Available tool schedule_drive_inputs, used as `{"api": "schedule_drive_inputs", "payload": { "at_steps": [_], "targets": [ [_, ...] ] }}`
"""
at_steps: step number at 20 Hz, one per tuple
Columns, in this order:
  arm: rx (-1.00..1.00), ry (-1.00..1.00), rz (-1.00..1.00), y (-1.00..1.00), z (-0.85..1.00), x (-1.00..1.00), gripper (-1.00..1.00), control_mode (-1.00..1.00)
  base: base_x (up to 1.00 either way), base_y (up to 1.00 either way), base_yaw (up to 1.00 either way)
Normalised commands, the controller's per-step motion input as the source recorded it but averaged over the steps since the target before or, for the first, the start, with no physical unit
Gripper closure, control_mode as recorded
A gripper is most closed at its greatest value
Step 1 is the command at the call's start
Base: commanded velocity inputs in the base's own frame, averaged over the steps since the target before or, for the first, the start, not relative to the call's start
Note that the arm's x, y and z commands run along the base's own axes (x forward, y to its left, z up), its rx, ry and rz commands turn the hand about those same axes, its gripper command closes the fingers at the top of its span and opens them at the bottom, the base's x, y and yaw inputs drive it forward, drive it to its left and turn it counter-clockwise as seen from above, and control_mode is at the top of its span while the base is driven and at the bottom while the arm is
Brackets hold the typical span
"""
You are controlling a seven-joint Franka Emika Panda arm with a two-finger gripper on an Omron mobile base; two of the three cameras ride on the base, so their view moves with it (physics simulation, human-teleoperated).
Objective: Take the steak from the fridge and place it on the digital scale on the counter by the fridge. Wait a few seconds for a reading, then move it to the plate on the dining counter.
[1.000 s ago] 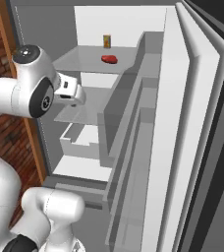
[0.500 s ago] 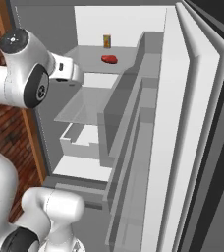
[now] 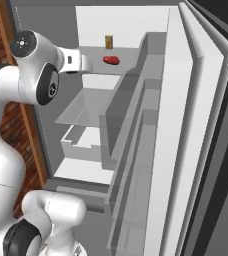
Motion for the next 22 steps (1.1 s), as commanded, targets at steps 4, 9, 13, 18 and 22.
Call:
{"api": "schedule_drive_inputs", "payload": {
  "at_steps": [4,9,13,18,22],
  "targets": [
    [-0.13,-0.20,0.00,-0.21,0.00,0.51,-1.00,-1.00,0.00,0.00,0.00],
    [-0.09,-0.13,0.00,-0.15,0.00,0.55,-1.00,-1.00,0.00,0.00,0.00],
    [0.00,0.00,0.00,-0.12,0.01,0.47,-1.00,-1.00,0.00,0.00,0.00],
    [0.01,0.04,0.00,-0.16,0.04,0.48,-1.00,-1.00,0.00,0.00,0.00],
    [0.05,0.10,0.00,-0.22,0.02,0.56,-1.00,-1.00,0.00,0.00,0.00]
  ]
}}
